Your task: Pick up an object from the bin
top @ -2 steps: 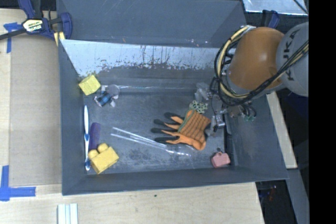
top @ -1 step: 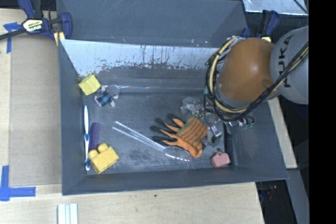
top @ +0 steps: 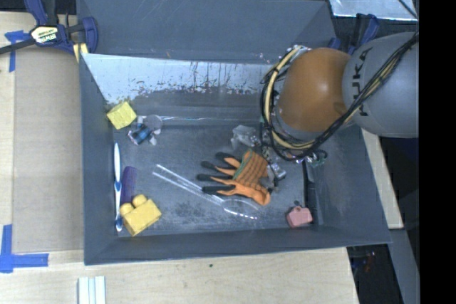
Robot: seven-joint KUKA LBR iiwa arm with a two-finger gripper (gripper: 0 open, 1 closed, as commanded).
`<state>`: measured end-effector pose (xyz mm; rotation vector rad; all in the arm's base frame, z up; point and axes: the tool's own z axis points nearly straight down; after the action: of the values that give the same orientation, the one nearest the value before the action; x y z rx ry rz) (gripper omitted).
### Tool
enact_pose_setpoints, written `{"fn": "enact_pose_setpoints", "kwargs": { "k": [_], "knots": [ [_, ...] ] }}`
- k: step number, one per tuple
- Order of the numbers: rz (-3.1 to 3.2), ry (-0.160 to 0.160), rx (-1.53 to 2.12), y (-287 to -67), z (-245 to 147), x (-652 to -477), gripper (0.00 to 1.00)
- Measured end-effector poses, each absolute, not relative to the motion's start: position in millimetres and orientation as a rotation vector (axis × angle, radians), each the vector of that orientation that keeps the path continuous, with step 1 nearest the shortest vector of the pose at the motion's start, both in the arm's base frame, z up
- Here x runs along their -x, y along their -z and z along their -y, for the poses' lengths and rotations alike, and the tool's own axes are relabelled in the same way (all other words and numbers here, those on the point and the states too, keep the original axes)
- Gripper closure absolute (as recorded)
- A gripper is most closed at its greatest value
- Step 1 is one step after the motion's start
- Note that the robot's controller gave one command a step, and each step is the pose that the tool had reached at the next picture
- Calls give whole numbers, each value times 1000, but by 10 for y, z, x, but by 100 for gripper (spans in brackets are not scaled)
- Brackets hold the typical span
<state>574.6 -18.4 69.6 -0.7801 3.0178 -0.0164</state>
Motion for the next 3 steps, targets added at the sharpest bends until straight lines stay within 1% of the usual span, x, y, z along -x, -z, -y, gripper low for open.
{"fn": "enact_pose_setpoints", "kwargs": {
  "k": [1, 2, 3],
  "knots": [
    [-2822, 24, 1316, -728, 346, -5377, 100],
    [-2822, 24, 1316, -727, 346, -5378, 100],
    [-2828, 20, 1317, -848, 344, -5356, 100]
  ]
}}
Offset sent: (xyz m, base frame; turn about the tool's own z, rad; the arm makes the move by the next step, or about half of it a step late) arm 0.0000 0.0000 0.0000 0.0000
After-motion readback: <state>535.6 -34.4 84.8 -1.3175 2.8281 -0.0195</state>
